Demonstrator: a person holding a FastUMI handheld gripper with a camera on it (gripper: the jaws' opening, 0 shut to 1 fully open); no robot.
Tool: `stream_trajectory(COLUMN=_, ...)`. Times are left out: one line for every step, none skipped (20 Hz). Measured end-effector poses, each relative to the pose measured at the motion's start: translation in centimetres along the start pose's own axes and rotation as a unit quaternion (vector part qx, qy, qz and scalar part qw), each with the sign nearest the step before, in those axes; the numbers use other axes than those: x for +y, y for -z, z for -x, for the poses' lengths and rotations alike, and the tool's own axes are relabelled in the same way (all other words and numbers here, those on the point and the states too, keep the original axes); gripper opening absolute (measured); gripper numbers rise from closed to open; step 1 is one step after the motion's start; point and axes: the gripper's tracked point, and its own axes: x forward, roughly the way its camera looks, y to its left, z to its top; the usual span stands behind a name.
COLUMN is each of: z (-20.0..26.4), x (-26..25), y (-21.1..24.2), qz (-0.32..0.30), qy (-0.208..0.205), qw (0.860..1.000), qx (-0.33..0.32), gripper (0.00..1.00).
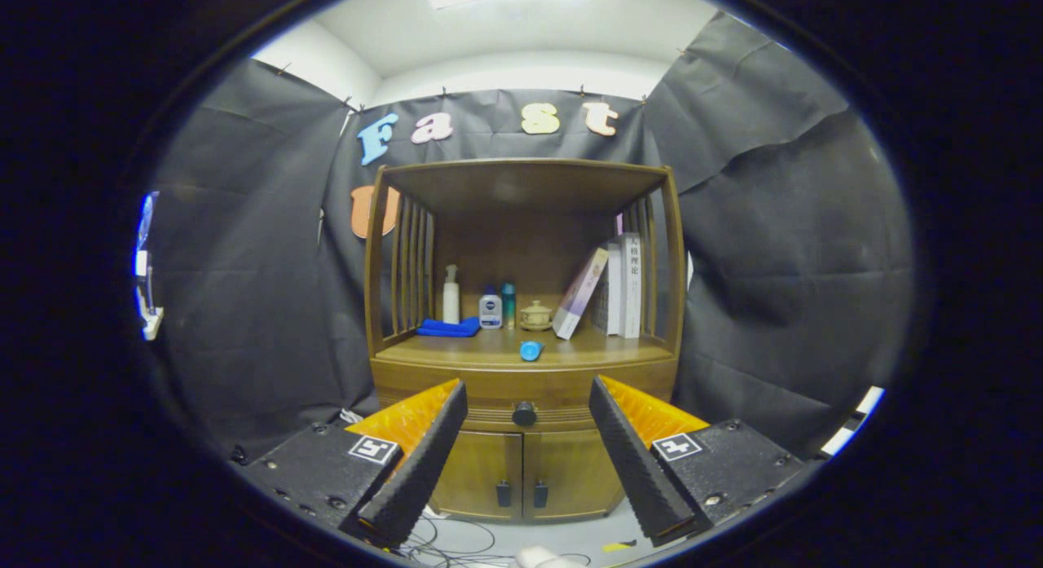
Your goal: Pull open the drawer, take out the items inside it, and place them on the countertop above the cabinet.
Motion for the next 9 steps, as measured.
stream_trajectory(z=-0.1, x=0.0, y=0.0, qz=-0.005, qy=0.001, qw=1.0, qx=0.001, gripper=0.98)
stream_trajectory(z=0.0, x=-0.1, y=0.0, qz=-0.01, qy=0.002, qw=1.0, qx=0.003, gripper=0.99)
stream_trajectory(z=-0.1, x=-0.3, y=0.1, qz=-0.012, qy=0.004, qw=1.0, qx=0.004, gripper=0.99)
stream_trajectory(z=-0.1, x=-0.5, y=0.2, qz=-0.012, qy=0.005, qw=1.0, qx=0.005, gripper=0.99)
stream_trajectory(z=-0.2, x=-0.7, y=0.4, qz=-0.013, qy=0.007, qw=1.0, qx=0.009, gripper=0.99)
stream_trajectory(z=-0.1, x=-1.0, y=0.5, qz=-0.014, qy=0.012, qw=1.0, qx=0.011, gripper=0.99)
stream_trajectory(z=-0.1, x=-1.3, y=0.6, qz=-0.017, qy=0.015, qw=1.0, qx=0.013, gripper=0.99)
stream_trajectory(z=-0.1, x=-1.6, y=0.6, qz=-0.02, qy=0.018, qw=1.0, qx=0.013, gripper=0.99)
stream_trajectory(z=-0.1, x=-1.8, y=0.6, qz=-0.023, qy=0.021, qw=0.999, qx=0.012, gripper=0.99)
